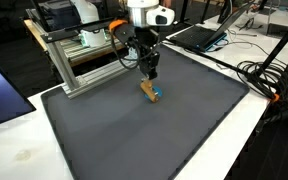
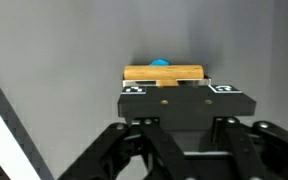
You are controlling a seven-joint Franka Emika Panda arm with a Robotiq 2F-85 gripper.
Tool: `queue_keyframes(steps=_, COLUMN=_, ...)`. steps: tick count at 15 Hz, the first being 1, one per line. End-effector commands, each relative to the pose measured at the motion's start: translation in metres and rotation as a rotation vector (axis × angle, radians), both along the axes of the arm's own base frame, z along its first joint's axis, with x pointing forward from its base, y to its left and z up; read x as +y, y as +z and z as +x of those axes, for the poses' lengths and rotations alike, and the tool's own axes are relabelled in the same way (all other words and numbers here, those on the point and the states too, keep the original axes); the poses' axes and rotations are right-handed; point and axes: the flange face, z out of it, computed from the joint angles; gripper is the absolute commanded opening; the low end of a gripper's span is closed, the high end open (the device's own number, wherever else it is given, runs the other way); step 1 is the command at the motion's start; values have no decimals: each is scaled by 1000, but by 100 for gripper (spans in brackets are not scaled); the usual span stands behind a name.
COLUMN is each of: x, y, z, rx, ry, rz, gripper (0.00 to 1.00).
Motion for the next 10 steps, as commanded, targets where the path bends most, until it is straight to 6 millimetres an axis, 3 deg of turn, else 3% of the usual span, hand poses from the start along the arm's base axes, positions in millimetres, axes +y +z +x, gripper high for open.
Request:
queue_keyframes(steps=1, x=-12, y=-27, z=-18, rx=106, ry=-30, rz=-44, gripper=22)
queue_keyframes(steps=10, x=-9, y=-21, z=-16, rx=107, ry=-25, rz=-53, gripper=22)
